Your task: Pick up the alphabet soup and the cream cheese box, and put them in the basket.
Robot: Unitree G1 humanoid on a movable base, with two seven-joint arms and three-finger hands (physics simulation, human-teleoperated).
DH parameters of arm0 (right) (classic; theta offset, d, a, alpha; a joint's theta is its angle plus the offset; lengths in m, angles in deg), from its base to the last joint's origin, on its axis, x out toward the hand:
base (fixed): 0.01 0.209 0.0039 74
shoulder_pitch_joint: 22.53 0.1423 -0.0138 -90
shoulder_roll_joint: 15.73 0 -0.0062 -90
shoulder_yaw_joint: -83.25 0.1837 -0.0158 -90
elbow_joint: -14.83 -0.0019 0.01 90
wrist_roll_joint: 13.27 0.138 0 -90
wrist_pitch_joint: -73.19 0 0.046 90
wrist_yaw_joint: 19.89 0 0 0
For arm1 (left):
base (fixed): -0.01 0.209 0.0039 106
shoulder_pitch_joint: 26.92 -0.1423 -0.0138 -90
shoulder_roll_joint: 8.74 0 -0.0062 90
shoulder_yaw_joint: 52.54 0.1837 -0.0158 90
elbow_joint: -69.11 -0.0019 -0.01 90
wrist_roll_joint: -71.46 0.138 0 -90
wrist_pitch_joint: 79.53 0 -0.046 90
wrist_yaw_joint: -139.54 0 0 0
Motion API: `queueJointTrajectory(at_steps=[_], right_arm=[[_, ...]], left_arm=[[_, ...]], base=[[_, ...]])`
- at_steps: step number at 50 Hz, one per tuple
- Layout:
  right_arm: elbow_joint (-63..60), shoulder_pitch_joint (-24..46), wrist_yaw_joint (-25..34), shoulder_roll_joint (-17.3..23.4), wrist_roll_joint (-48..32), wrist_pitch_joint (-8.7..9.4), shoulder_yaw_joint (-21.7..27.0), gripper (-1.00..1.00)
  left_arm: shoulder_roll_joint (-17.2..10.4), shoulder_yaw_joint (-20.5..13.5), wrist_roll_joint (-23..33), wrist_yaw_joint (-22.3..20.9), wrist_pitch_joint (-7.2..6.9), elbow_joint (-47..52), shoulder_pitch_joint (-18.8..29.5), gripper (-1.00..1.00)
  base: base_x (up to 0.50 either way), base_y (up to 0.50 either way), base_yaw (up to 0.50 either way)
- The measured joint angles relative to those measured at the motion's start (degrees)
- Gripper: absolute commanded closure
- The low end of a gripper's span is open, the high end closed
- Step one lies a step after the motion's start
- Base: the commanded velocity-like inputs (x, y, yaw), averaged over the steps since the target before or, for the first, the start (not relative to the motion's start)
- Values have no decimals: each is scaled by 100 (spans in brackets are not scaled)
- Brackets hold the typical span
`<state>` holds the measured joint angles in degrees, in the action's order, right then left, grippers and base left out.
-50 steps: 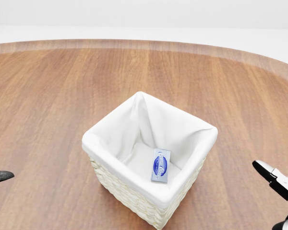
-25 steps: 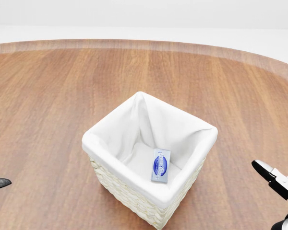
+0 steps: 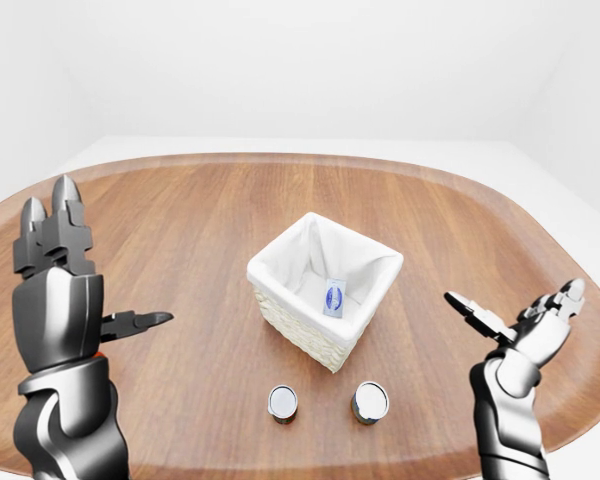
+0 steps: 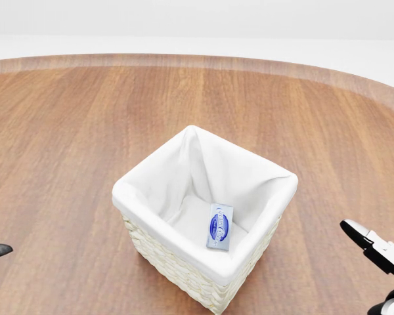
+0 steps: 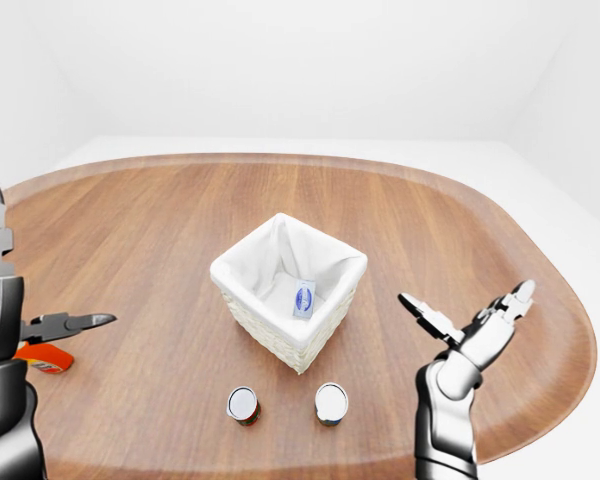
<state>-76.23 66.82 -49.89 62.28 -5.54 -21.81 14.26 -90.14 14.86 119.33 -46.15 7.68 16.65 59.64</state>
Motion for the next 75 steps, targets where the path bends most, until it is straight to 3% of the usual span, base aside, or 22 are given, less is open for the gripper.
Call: queueJointTrajectory(at_steps=[10,24,30,36,41,52,70,75], right_arm=[[-56,-9,0,-27,-264,0,-168,-100],[-293,-41,0,-112,-986,151,-582,-100],[-504,-103,0,-158,-1243,292,-699,-100],[-912,-226,52,-205,-1454,573,-774,-100],[-1089,-341,282,-222,-1561,650,-812,-100],[-1112,-555,692,-267,-1944,522,-902,-100],[-776,-868,1388,-250,-2367,32,-1077,-100],[-862,-1004,1686,-249,-2489,33,-1094,-100]], left_arm=[[-1,-5,0,64,-29,-39,8,-100],[-14,27,50,123,-24,-103,12,-100],[-16,41,76,127,-18,-115,13,-100],[-18,59,121,128,-5,-126,14,-100],[-18,73,174,130,9,-128,10,-100],[-8,95,270,147,63,-132,-6,-100],[4,102,322,174,129,-140,-31,-100],[9,116,373,215,190,-165,-48,-100]], base=[[0,0,0],[0,0,0],[0,0,0],[0,0,0],[0,0,0],[0,0,0],[0,0,0],[0,0,0]])
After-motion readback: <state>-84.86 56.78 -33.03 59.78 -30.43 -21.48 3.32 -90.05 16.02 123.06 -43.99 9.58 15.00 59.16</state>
